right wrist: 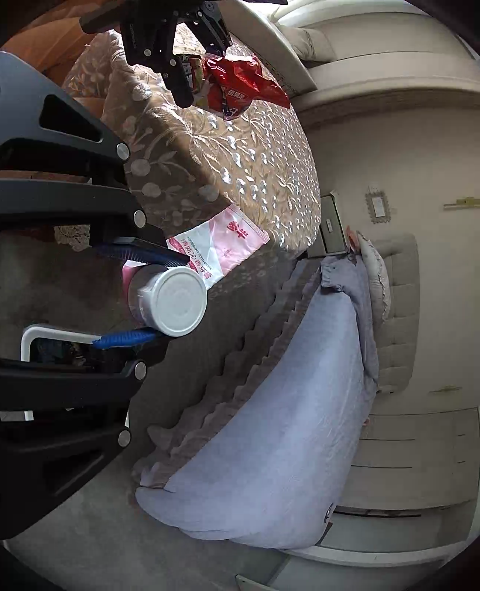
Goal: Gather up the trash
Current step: 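Carry the snack bag and tube over the white bin and open both tools to drop them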
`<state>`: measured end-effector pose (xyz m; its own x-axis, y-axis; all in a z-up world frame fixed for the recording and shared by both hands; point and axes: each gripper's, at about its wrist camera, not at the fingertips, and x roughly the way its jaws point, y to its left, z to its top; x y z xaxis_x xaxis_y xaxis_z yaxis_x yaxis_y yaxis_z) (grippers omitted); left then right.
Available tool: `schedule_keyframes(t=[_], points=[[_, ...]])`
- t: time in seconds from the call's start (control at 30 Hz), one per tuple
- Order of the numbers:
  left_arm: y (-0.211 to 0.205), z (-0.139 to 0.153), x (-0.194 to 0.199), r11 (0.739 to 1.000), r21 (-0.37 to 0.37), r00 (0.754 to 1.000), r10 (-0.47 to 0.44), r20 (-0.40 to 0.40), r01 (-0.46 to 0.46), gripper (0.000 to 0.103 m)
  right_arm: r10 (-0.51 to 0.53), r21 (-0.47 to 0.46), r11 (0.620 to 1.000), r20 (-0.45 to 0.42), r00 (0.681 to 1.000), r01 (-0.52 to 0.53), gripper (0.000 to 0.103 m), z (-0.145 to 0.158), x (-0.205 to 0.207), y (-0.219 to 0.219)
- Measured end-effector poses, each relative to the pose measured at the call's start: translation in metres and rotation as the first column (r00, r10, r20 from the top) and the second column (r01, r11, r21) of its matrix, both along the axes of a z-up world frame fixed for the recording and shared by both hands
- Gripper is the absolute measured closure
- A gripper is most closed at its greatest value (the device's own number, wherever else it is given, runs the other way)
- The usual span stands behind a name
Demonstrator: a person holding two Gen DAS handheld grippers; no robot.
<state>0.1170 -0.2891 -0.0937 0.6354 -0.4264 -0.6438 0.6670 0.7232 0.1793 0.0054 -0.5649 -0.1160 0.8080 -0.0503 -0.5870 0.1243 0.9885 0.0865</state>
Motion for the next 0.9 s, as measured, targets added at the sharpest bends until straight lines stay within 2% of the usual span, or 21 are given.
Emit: schedule_keyframes(t=[0.2, 0.4, 0.6, 0.63, 0.7, 0.73, 0.8, 0.83, 0.9], points=[[-0.075, -0.032, -0.014, 0.987, 0.009, 0.984, -0.162, -0.069, 0.163, 0.04, -0.122, 0.046, 0.991, -0.052, 0.991, 0.124, 0.07, -0.039, -0.023, -0.054], [-0.145, -0.073, -0.024, 0.939, 0.005, 0.933, -0.341, -0.116, 0.344, 0.039, -0.219, 0.125, 0.965, -0.103, 0.97, 0.231, 0.07, -0.077, -0.035, -0.107], [-0.197, -0.11, -0.021, 0.903, 0.0, 0.888, -0.422, -0.181, 0.429, 0.038, -0.283, 0.126, 0.945, -0.143, 0.948, 0.301, 0.069, -0.106, -0.035, -0.134], [-0.201, -0.115, -0.02, 0.895, -0.018, 0.876, -0.441, -0.192, 0.447, 0.036, -0.29, 0.127, 0.942, -0.149, 0.945, 0.31, 0.069, -0.111, -0.033, -0.137], [-0.211, -0.125, -0.017, 0.876, -0.04, 0.847, -0.476, -0.236, 0.481, 0.015, -0.31, 0.129, 0.935, -0.162, 0.937, 0.331, 0.069, -0.119, -0.029, -0.141], [-0.215, -0.131, -0.018, 0.87, -0.038, 0.837, -0.485, -0.253, 0.492, 0.005, -0.315, 0.129, 0.932, -0.169, 0.934, 0.337, 0.065, -0.124, -0.027, -0.144], [-0.224, -0.144, -0.019, 0.862, -0.004, 0.831, -0.491, -0.263, 0.508, 0.005, -0.339, 0.138, 0.921, -0.168, 0.926, 0.363, 0.008, -0.131, -0.028, -0.149], [-0.227, -0.149, -0.02, 0.859, 0.019, 0.832, -0.49, -0.261, 0.512, 0.005, -0.356, 0.142, 0.915, -0.156, 0.922, 0.377, 0.004, -0.133, -0.03, -0.151], [-0.23, -0.157, -0.021, 0.858, 0.045, 0.835, -0.485, -0.258, 0.512, 0.005, -0.347, 0.151, 0.916, -0.169, 0.923, 0.372, 0.004, -0.136, -0.031, -0.155]])
